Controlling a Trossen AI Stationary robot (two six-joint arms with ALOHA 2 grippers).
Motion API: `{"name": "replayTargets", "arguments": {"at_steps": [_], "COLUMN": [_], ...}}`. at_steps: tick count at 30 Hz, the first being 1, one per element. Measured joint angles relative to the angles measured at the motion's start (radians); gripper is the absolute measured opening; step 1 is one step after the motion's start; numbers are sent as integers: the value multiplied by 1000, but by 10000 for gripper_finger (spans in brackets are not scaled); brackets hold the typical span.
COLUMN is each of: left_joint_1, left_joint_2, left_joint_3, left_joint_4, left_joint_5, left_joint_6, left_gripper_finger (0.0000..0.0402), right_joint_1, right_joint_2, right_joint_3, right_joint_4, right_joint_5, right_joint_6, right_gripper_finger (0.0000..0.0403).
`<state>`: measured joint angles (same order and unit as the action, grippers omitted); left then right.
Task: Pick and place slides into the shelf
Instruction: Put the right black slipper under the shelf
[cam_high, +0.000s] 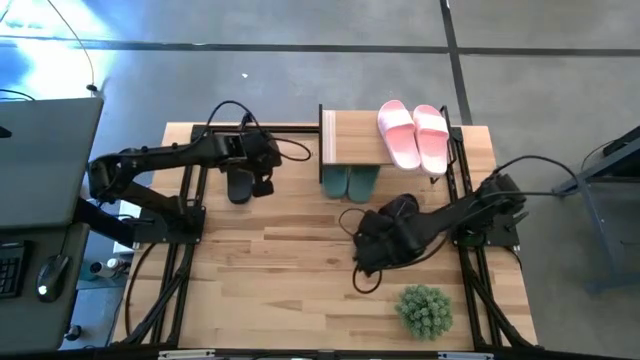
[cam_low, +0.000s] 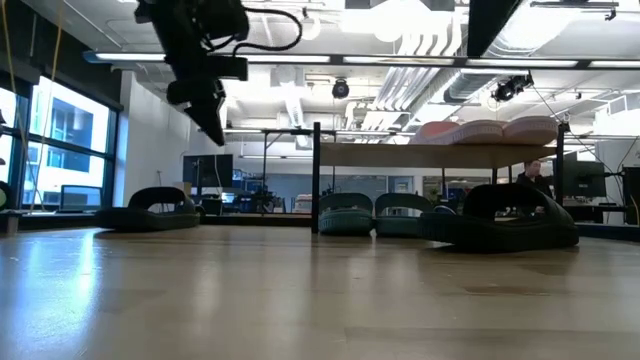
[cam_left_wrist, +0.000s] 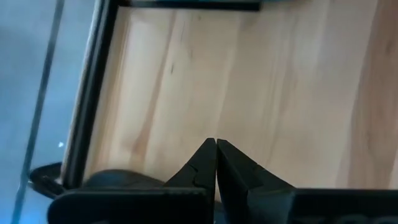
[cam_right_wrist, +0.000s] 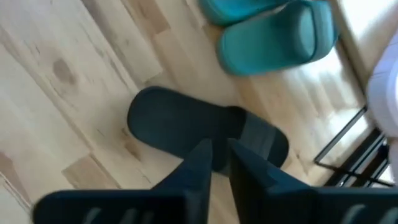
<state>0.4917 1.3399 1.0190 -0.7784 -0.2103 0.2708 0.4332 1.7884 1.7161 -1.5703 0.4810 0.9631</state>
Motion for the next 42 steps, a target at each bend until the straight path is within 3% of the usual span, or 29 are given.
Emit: {"name": "replayTargets", "arguments": {"at_steps": [5,11,21,27,42], "left_joint_1": [-1,-1,-1,-1,-1], "left_joint_2": [-41,-48,-48,-47,-46], "left_joint_3": [-60,-69,-69,-68,-68], "left_joint_4": [32,40,41,40,43], "left_joint_5": [13,30,131,159,159], "left_joint_6": [-14,-40,2,11,12], "left_gripper_finger": [3,3,3,3,3], "right_joint_1": [-8,-27,-102,-132,-139], "right_joint_2": [65,129,277,267,265], "right_joint_3": [-4,-4,-63,-241,-396], "right_joint_4": [-1,-2,1,-5,0], "right_joint_5": [-62,-6,-25,-72,-64], "right_joint_6": [34,155,102,152,185], "right_gripper_finger": [107,151,154,154,153]}}
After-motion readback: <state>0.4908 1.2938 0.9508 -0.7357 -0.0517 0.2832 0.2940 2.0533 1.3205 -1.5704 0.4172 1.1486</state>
